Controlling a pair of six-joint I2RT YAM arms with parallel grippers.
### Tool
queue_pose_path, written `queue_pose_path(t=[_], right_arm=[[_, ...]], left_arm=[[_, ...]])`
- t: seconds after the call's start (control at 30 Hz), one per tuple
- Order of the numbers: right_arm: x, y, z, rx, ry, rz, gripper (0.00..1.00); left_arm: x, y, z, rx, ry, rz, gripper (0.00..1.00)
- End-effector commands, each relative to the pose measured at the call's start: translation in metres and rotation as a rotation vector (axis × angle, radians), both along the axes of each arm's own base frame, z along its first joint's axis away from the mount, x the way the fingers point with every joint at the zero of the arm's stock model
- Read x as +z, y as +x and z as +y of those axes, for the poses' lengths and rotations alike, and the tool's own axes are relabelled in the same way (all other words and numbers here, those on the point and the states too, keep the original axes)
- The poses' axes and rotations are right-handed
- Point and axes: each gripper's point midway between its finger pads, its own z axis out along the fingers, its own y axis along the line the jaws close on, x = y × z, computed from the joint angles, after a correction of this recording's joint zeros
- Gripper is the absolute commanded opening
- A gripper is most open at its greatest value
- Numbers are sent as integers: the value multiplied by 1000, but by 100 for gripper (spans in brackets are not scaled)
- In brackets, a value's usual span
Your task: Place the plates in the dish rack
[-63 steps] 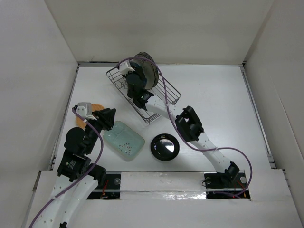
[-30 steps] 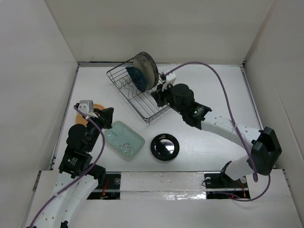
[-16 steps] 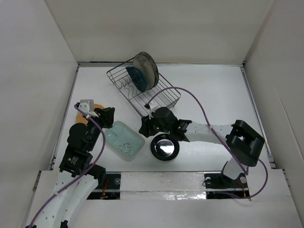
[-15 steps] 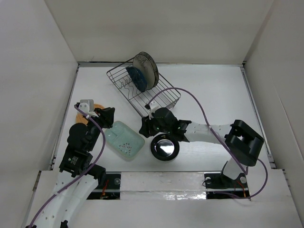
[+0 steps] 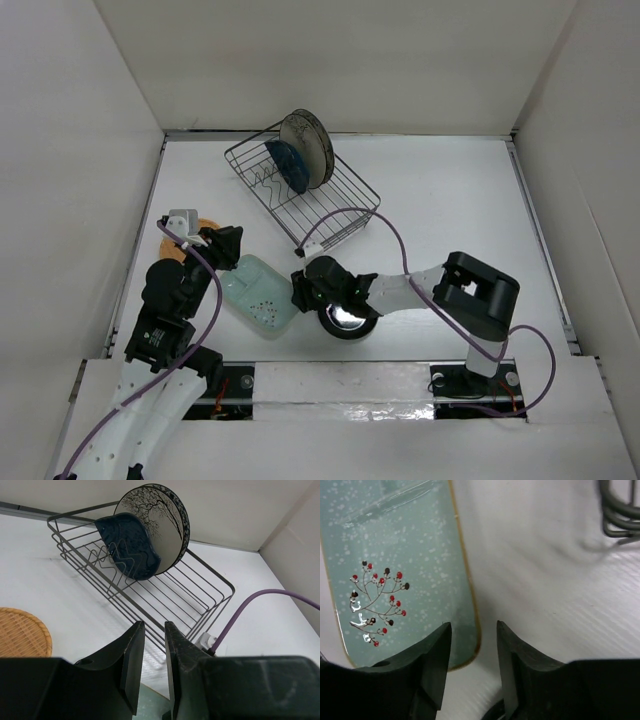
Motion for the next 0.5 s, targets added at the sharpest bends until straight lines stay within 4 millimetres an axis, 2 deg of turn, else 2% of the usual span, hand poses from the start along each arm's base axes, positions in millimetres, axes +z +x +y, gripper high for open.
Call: queue_pose_path(t=[0.0,0.1,0.23,0.27,0.33,0.4,0.43,0.47], right_arm=[[10,2,20,-40,20,-64,45],[11,-1,19,-50,18,-63,37],[8,-23,13,-38,-4,-41,27],[6,-32,13,-20,-8,-33,28],[7,-41,15,5,-9,-27,33],[9,-41,16,8,-5,-27,41],[10,-40,18,11,-6,-33,51],[8,-38,18,10,-16,-41,53]], left_arm=[[18,-1,-1,-9,-19,-59,20],[19,-2,-1,-10,-22,-62,20],[20,-3,-1,-13,-24,-67,20],[20,-3,-1,-13,-24,-67,20],[20,-3,-1,-13,-23,-65,20],[21,-3,-1,-13,-26,-68,20],[20,-3,-2,-16,-26,-68,20],[21,-3,-1,-15,-26,-68,20]])
